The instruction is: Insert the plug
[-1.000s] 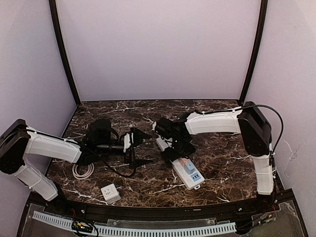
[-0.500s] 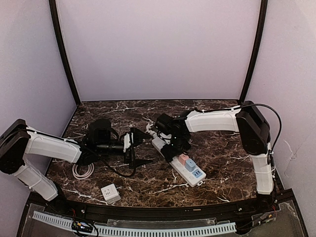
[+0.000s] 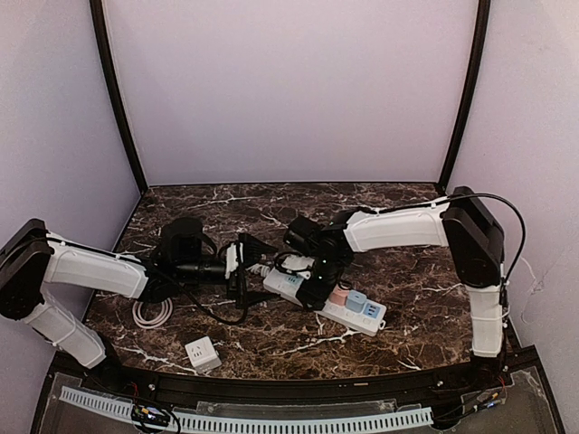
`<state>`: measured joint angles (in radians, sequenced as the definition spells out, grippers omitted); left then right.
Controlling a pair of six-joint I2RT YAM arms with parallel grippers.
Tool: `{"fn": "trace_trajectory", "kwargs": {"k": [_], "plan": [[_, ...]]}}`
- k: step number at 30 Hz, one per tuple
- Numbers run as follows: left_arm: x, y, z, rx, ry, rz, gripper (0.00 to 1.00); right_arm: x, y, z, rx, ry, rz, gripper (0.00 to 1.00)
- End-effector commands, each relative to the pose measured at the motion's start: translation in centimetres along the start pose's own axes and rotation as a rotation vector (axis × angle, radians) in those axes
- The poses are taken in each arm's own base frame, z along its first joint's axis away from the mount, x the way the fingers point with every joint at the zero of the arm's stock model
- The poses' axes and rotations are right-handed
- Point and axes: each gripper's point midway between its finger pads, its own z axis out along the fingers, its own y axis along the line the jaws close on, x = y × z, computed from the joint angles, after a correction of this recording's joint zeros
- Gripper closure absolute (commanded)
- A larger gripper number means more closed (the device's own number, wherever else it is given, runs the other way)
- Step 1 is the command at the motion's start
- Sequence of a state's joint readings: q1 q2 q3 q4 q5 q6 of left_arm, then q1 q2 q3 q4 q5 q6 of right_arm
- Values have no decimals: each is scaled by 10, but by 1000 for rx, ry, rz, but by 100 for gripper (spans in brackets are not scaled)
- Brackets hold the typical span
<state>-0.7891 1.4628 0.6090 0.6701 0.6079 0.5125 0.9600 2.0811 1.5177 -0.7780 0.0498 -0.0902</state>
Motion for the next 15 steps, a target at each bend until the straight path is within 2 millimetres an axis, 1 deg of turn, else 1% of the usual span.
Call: {"fn": "trace_trajectory", "kwargs": {"k": [1,3,9,12,15], "plan": [[-9,2,-6,-6,-14,12,2,-23,-1,20,22,-115,-118,50],[-9,2,-7,-7,-12,14,2,-21,-2,15,36,-135,-134,48],[-6,2,-5,-3,-8,10,2,5,9,7,28,-125,-149,42],[-6,2,-4,3,-10,6,2,7,13,3,31,-142,-125,34],[-6,2,-2,8,-10,0,2,12,13,8,46,-126,-97,23]]}}
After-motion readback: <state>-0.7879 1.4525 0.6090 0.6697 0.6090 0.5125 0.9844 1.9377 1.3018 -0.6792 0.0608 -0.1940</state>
